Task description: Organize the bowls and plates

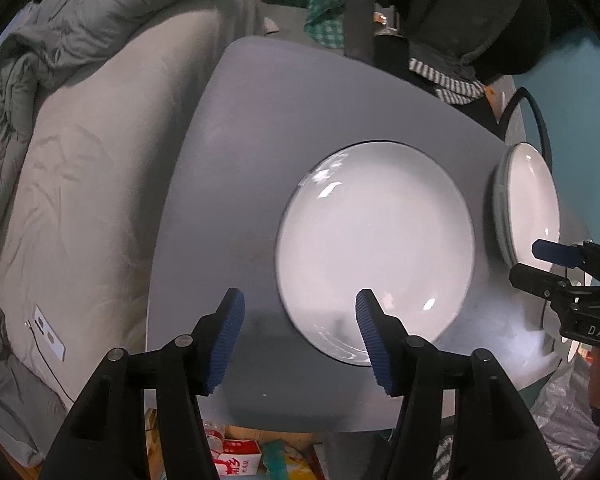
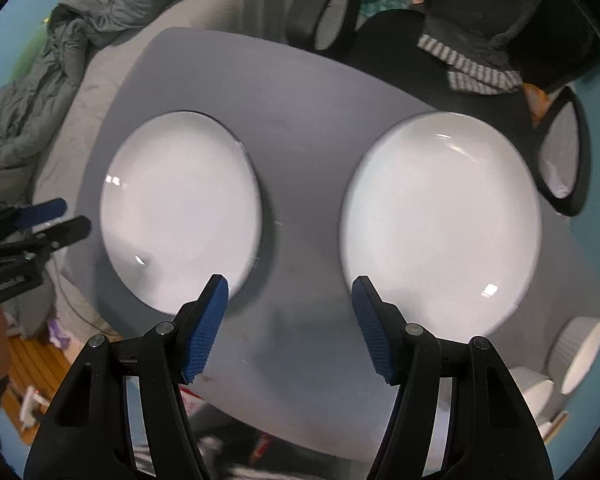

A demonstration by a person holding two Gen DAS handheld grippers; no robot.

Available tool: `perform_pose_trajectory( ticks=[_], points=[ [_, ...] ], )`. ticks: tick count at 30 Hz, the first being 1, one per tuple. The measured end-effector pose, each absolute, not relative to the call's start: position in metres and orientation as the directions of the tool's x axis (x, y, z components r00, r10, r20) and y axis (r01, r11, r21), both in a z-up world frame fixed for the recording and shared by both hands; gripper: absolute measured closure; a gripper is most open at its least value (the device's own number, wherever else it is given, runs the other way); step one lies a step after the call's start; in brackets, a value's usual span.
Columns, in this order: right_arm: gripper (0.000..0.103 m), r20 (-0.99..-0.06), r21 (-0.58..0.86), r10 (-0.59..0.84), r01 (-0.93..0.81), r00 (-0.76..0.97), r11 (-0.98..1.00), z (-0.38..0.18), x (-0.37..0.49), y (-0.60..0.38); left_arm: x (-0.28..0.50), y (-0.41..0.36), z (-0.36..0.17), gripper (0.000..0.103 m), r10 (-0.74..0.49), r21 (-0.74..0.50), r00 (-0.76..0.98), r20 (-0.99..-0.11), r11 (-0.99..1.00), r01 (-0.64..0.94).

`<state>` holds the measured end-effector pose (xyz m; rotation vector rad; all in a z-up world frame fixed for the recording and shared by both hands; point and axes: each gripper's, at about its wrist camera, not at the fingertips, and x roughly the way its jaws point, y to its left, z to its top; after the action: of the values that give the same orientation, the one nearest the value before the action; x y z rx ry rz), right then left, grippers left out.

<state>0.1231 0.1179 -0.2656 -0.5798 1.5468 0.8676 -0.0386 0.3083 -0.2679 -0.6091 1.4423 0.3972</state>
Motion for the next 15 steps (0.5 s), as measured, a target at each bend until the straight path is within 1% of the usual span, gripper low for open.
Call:
perform_pose_trajectory(
  ticks=[5,12,14,15],
  points=[
    [0.039,-0.974,0.227,0.120,-0.769,-0.194,0.598,-0.280,0.117,0.141,-0.044,0.325,-0.282,0.044,-0.122,-0.158,0.100,-0.987,0.779,-0.607],
    [0.039,-0.981,0.189,0.082,-0.801,-0.174,0.567,-0.295,0.111,0.162,-0.047,0.339,-0.297,0.044,-0.140,-0.180,0.114,-0.984,0.776,-0.604],
    [0.039,-0.982,0.188,0.079,-0.808,-0.173,0.559,-0.298,0.108,0.165,-0.045,0.341,-0.300,0.048,-0.143,-0.178,0.106,-0.984,0.780,-0.600],
    [0.039,-0.982,0.188,0.078,-0.811,-0.174,0.555,-0.300,0.107,0.167,-0.044,0.341,-0.301,0.051,-0.134,-0.167,0.101,-0.986,0.787,-0.594]
  ],
)
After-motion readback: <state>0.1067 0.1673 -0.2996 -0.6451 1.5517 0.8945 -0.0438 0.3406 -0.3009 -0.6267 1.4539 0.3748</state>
